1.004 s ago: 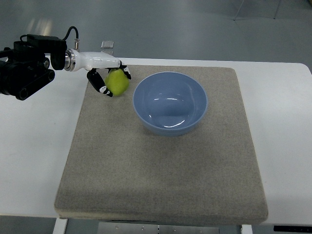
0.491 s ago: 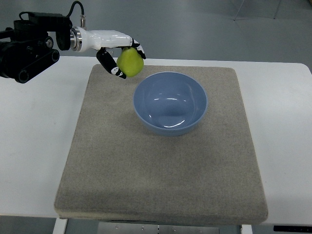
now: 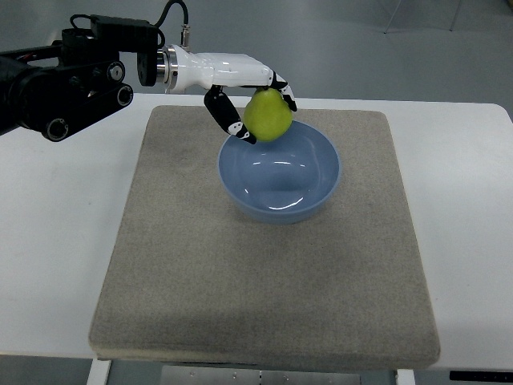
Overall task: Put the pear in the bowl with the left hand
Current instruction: 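Lift the pear with the left hand and carry it over the blue bowl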
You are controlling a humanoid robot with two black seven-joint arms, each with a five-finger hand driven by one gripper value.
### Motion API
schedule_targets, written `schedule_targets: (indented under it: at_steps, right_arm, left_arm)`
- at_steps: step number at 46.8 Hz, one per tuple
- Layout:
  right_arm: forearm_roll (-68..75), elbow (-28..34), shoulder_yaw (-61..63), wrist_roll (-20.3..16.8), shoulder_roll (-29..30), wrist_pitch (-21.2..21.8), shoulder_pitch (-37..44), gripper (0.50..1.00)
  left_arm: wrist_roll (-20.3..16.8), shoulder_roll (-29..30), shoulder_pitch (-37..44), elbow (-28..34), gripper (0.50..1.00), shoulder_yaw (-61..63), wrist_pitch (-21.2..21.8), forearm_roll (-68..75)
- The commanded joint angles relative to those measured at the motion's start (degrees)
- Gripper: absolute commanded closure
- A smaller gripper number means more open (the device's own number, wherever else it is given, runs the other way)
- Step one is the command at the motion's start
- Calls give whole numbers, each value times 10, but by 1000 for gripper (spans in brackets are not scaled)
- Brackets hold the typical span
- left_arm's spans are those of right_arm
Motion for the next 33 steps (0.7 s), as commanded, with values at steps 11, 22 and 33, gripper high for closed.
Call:
schedule_targets:
  at_steps: [11,22,33]
  right_arm:
    - [0,0,0,0,0,1,0,574]
    - [0,0,0,0,0,0,0,574]
    - [0,0,0,0,0,0,0,574]
  left_arm:
    - [0,-31,29,0,922,8,1,6]
    - [0,-44,44,4,911,10,1,9]
    - [0,-44,57,4,744,10,1,8]
